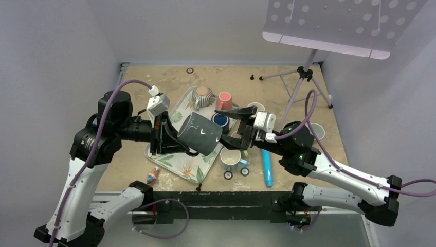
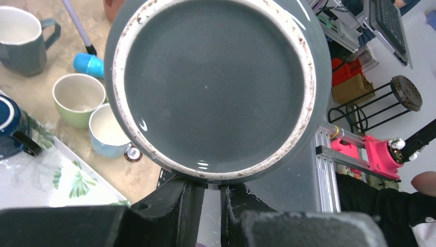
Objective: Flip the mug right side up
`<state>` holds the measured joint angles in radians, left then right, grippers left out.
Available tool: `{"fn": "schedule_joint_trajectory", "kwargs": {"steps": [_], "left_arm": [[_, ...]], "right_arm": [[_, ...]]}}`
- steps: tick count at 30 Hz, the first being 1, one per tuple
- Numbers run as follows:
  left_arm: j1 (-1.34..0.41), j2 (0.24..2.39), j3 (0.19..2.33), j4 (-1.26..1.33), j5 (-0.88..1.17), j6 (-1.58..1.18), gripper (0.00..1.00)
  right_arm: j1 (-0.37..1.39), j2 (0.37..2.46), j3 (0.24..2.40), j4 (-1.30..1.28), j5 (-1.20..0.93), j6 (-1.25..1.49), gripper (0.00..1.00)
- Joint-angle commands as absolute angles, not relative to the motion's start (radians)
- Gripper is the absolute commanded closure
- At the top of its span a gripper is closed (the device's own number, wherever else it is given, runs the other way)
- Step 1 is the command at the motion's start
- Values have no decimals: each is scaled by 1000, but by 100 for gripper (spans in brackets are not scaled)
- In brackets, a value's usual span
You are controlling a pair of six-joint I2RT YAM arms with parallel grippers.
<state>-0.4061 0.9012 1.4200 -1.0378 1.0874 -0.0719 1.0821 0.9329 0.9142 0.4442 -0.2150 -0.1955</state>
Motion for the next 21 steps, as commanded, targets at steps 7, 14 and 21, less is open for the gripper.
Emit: {"fn": "schedule_joint_trajectory", "kwargs": {"steps": [7,14,21], "left_arm": [[-403,916,1404,-998,1114,-84,100],[-403,925,1499,-1155,916,69,0],[-403,925,1620,-1333,285,231,0]], "right_arm": [[1086,922,985,597,-209,-78,100],[1086,899,1039,321,6,-41,100],[1088,1041,1194,-299,-7,56,100]]}}
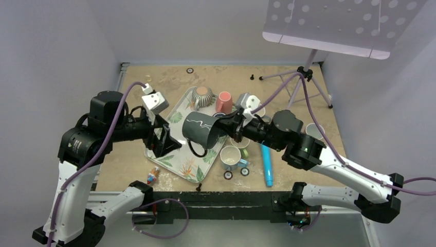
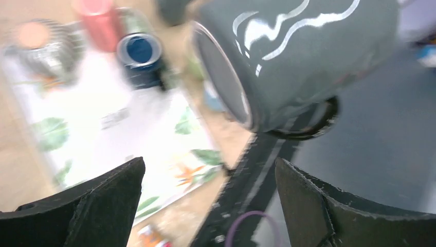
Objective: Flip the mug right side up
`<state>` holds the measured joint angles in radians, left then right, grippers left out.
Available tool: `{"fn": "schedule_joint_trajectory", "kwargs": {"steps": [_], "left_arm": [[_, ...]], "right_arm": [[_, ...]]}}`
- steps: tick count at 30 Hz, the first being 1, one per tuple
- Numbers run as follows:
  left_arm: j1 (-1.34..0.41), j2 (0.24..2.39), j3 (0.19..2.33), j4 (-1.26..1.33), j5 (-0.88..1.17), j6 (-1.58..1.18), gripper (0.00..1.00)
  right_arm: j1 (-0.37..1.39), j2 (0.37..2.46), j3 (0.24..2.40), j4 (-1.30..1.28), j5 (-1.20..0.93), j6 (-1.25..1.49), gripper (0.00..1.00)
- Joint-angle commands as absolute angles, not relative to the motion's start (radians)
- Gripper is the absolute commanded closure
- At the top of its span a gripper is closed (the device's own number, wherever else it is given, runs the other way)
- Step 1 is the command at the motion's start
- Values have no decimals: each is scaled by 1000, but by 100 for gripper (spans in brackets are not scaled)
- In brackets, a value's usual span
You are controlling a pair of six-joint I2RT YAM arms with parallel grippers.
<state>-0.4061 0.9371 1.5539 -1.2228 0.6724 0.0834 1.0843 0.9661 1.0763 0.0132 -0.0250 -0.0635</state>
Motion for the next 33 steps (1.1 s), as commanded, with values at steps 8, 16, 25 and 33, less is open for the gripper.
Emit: {"fn": "schedule_joint_trajectory", "kwargs": {"steps": [8,16,25,33], "left_arm": [[-403,926,1557,-1329,42,326,0],[-403,988,1458,-1334,108,336,0],[-403,997,1420,-1311,123,346,0],[-403,991,1380,-1301,117,356,0]], "right_arm": [[1167,1240,1247,-656,-85,174,100],[1246,1489,1317,-832,-76,177,100],[1246,1679,1360,-914,15,144,100],[1247,1776,1434,-936,153,164,90]]}}
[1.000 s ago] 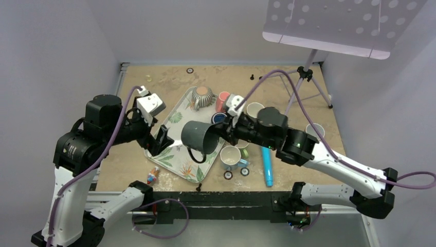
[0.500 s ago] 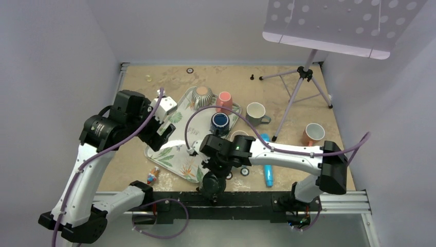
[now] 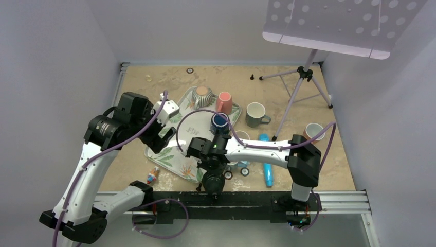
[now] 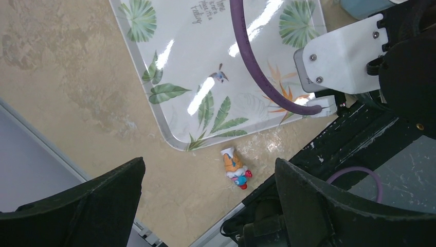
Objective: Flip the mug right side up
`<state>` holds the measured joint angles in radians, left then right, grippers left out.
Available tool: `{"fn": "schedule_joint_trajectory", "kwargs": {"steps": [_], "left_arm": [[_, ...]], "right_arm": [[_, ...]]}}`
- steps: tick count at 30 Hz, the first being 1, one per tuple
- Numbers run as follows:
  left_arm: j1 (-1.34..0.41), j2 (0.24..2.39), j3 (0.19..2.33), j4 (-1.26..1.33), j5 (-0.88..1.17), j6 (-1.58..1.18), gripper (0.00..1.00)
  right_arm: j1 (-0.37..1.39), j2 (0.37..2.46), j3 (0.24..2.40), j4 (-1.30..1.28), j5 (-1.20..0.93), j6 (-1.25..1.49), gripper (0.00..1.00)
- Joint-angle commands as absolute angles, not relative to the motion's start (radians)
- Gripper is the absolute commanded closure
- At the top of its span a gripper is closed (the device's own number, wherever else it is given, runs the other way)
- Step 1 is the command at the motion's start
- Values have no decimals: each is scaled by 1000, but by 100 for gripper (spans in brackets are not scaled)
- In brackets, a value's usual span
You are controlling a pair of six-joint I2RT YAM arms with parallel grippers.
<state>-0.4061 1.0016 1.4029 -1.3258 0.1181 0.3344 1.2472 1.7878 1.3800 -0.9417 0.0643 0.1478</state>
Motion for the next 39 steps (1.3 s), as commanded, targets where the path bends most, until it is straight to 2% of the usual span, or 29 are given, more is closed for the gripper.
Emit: {"fn": "schedule_joint_trajectory", "kwargs": {"steps": [1,3,5,10,15,18,23,27,32,36,39], "left_arm": [[-403,989,1373,-1295,106,360,0],[-403,989,1365,-1285,92,365,0],[-403,991,1367,-1273,88,370,0],[-403,1034,1357,-1188,73,380,0],[-400,1170,1367,-1032,81,369,0],[-396,1270,1362,-873,121,329,2],[-396,1531,1468,-712,170,274,15],[-396,1697,1544,-608,166,264,16],[-396,1955,1729,-664,65,245,22],[-396,2073,1813,-718,35,241,25],[-396,2134,1873,-771,5,213,32]], "right_arm": [[1246,1770,1433,-930,160,166,82],[1246,1752,1435,-918,162,168,66],[1246,1727,1443,-907,170,169,57],[1246,1618,1462,-879,137,149,43],[1236,1434,1408,-796,122,132,31],[1195,1339,1365,-741,108,144,29],[973,1166,1192,-613,122,191,25],[843,1061,1092,-556,198,203,23],[823,1017,1031,-542,233,192,22],[819,1014,1007,-549,257,184,22],[818,1011,996,-543,262,171,22]]}}
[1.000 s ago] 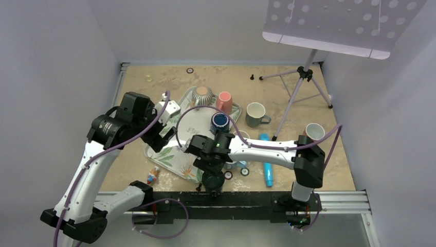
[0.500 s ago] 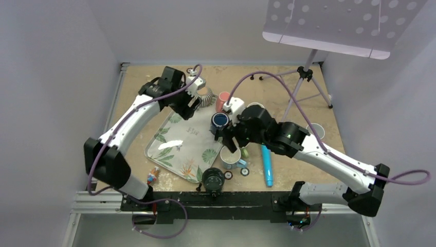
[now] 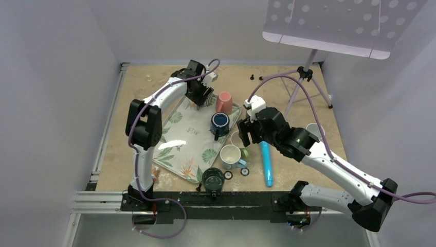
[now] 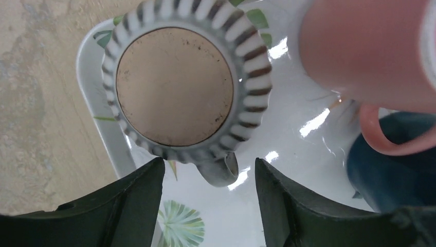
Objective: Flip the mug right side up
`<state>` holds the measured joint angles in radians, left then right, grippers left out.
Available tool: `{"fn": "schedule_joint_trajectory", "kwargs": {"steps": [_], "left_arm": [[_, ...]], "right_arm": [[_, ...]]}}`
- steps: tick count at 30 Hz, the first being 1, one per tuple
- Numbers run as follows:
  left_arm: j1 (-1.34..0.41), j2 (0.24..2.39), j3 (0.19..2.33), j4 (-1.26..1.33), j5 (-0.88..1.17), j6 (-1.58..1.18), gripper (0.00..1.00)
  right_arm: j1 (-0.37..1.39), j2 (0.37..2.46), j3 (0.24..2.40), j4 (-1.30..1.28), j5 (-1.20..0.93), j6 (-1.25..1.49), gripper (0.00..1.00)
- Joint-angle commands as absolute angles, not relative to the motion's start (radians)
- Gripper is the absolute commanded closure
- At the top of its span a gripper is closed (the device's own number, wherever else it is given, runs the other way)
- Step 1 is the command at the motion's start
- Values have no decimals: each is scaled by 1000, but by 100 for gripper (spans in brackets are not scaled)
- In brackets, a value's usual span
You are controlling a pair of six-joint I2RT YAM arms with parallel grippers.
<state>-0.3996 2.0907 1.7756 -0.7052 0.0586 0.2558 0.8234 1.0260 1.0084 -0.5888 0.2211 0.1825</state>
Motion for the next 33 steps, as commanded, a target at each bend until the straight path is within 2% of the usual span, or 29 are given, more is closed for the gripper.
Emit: {"fn": "schedule_joint_trajectory", "kwargs": {"steps": [1,4,12,14,18,23,27,28,29,30,31,32,33], "left_arm": [[-395,2146,1892,-794,4,203,35],[-394,2155,1895,-792,4,199,37],[-393,2262,2018,-867,22,203,71],[-389,2266,2020,-878,33,205,76],[-382,2302,2046,-927,25,208,75],[-379,2355,2113,-990,32,211,60],[-378,2374,2149,-1006,22,213,57],[-379,2375,2150,-1005,22,213,60],[-379,2372,2145,-1003,20,213,67],[-378,2366,2136,-995,19,213,78],[-379,2352,2117,-980,13,211,95],[-378,2333,2089,-958,8,208,100],[-377,2309,2061,-934,6,204,100]], "right_arm": [[818,1013,997,-544,262,168,22],[817,1013,995,-538,259,157,22],[817,1028,994,-538,256,137,22],[816,1024,994,-543,252,134,22],[816,1015,988,-539,244,133,22],[816,1006,987,-536,235,132,22],[816,988,982,-535,230,141,22],[816,983,981,-535,228,142,22],[816,979,981,-534,224,143,22],[816,976,980,-534,222,144,22],[816,973,981,-535,222,144,22],[816,972,982,-535,222,146,22],[816,972,986,-535,219,146,22]]}}
